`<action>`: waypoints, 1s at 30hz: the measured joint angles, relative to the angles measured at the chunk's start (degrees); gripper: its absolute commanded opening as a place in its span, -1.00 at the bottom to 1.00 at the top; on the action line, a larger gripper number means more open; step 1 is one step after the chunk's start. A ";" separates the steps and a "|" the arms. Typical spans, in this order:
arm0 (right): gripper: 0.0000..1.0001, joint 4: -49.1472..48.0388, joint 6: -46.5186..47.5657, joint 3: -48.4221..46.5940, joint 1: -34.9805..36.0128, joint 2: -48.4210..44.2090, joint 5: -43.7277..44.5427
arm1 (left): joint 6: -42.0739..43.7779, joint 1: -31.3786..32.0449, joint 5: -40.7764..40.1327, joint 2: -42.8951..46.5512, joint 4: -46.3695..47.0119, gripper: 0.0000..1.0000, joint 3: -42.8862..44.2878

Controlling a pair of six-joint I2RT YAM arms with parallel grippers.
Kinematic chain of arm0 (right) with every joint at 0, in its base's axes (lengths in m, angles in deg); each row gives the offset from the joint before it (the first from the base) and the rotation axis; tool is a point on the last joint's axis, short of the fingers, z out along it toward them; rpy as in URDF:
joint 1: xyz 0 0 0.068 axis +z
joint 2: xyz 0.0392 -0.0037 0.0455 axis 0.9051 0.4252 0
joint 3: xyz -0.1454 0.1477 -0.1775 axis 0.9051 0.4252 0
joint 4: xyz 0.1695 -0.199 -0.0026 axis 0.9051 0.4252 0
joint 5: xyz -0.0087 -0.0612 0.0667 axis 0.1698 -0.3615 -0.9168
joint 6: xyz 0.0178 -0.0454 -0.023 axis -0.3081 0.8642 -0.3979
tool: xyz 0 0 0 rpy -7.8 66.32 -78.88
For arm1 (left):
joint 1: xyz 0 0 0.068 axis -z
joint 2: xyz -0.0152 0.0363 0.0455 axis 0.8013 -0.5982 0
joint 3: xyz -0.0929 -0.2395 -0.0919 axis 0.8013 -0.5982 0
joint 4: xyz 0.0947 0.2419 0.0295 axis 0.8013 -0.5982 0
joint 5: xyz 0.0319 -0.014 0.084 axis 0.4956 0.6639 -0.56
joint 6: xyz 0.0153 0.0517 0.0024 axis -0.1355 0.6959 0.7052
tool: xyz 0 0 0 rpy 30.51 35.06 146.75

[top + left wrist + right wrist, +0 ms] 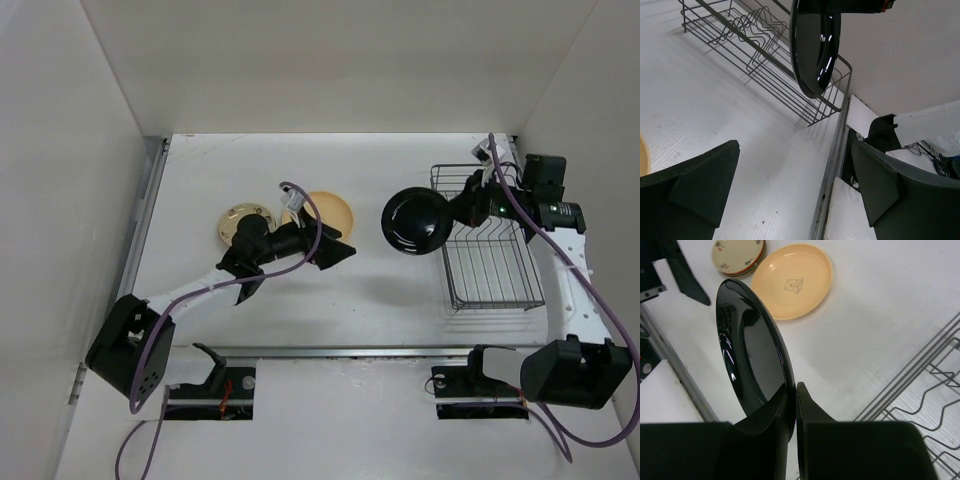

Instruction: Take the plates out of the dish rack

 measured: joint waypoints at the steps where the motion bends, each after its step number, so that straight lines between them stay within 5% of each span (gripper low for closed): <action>1: -1.00 0.28 0.09 0.00 0.92 -0.28 -0.31 | 0.70 0.90 -0.68 -0.98 -0.96 0.82 1.25; 7: -1.00 0.76 0.11 0.00 3.80 -0.55 -0.83 | 4.02 5.44 -4.76 -6.38 -6.49 0.77 8.17; 11: -1.00 1.01 0.11 0.00 5.05 -0.55 -1.01 | 5.42 7.41 -6.69 -8.24 -9.16 0.56 11.13; 15: -1.00 1.05 0.33 0.00 5.92 -0.55 -1.20 | 6.60 8.59 -8.17 -9.84 -11.17 0.21 13.97; 20: -1.00 1.07 0.90 0.00 6.64 -0.55 -1.31 | 7.63 9.70 -9.66 -11.43 -13.35 -0.49 16.68; 26: -1.00 1.40 2.08 0.00 6.91 -0.11 -1.44 | 8.22 11.41 -11.65 -12.48 -16.11 -0.94 19.32; 30: 0.09 2.29 2.84 0.00 7.10 0.02 -2.01 | 8.24 11.19 -12.20 -12.70 -16.96 -1.00 19.69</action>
